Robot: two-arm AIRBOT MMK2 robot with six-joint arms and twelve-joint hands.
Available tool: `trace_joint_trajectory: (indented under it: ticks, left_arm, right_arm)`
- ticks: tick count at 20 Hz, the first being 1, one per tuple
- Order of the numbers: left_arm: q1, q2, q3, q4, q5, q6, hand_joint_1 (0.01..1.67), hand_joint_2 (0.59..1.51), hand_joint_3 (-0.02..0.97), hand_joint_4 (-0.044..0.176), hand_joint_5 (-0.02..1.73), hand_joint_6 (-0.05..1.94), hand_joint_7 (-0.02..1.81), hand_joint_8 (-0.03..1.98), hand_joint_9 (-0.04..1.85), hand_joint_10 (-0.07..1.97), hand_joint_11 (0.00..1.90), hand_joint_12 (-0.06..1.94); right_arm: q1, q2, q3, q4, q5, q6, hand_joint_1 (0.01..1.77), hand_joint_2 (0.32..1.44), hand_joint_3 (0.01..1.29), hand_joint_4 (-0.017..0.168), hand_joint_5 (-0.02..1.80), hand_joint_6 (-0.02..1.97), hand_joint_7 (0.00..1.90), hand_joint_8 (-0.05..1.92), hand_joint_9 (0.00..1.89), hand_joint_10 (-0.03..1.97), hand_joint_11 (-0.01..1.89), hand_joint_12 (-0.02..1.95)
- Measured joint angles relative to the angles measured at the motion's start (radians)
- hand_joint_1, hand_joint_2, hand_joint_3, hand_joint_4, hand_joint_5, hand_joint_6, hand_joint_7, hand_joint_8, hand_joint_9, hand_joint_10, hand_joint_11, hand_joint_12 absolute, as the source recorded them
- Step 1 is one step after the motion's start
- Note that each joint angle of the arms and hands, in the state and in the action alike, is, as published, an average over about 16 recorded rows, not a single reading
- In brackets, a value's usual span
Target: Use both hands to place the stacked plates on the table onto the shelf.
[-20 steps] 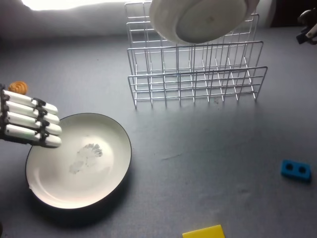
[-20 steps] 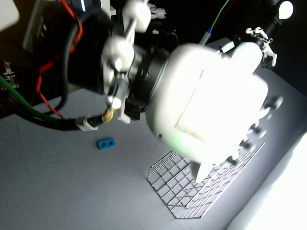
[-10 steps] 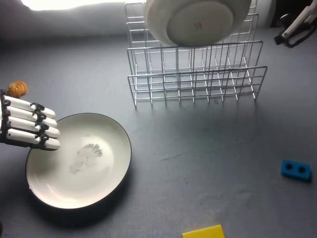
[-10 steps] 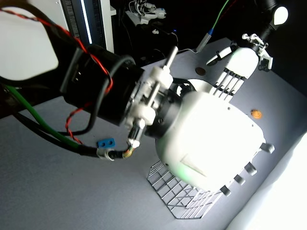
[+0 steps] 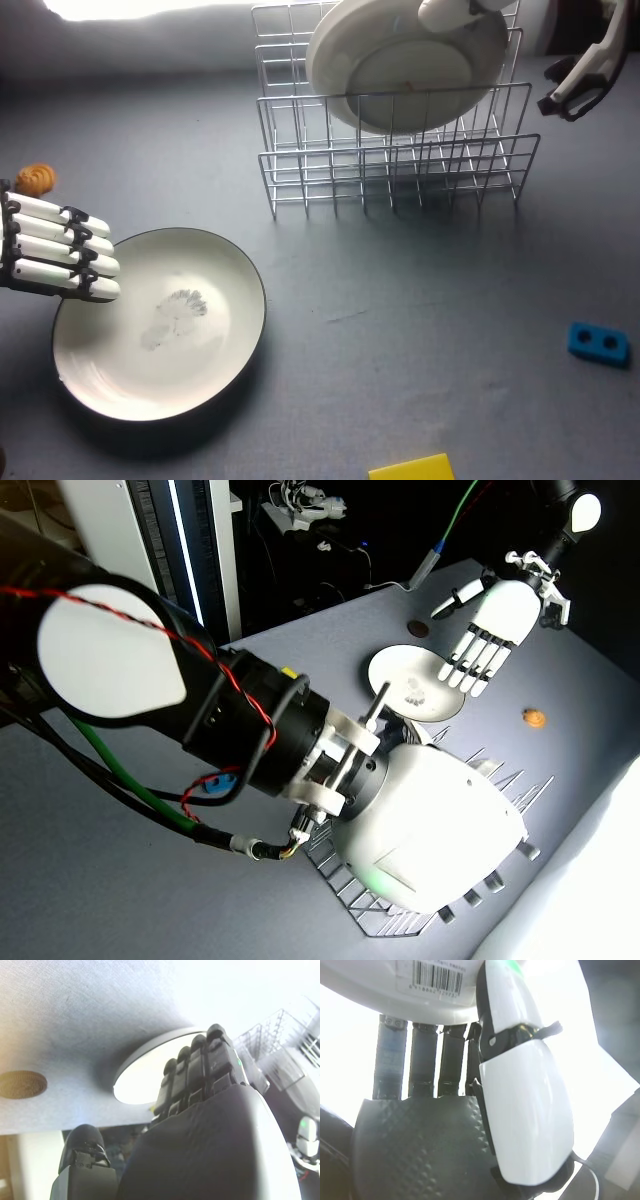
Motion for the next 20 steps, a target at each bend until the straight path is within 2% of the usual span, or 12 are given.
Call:
trace_joint_trajectory:
  ticks: [3,6,15,20]
  left_arm:
    - [0.003,0.0,0.0,-0.002,0.004,0.001,0.01,1.099,0.014,-0.001,0.02,0.01,0.02,0.0,0.01,0.0,0.01,0.0]
    - [0.007,0.0,0.0,-0.004,0.008,0.001,0.01,1.1,0.014,-0.001,0.02,0.01,0.02,0.0,0.0,-0.01,0.01,0.0]
    - [0.029,-0.002,0.0,-0.02,0.014,0.0,0.01,1.097,0.013,-0.001,0.02,0.01,0.02,0.0,-0.02,-0.02,0.01,0.0]
    - [0.052,-0.006,-0.001,-0.031,0.018,-0.01,0.01,1.094,0.013,-0.001,0.02,0.01,0.02,0.0,-0.02,-0.03,0.02,0.0]
  right_arm:
    - [-0.018,-0.013,0.016,0.0,0.002,0.006,1.37,1.03,0.02,-0.008,0.85,0.9,1.02,0.86,0.99,1.11,0.84,1.11]
    - [-0.032,-0.021,0.025,0.001,0.007,0.011,1.35,1.04,0.02,-0.008,0.84,0.87,1.02,0.8,0.98,0.95,0.81,1.12]
    - [-0.045,-0.018,0.03,0.004,0.025,0.012,1.22,1.05,0.02,-0.005,0.8,0.39,0.96,0.32,0.96,0.35,0.66,1.09]
    - [-0.02,0.001,0.012,-0.021,0.037,-0.006,1.14,1.03,0.01,-0.004,0.69,0.11,0.8,0.06,0.81,0.05,0.46,1.01]
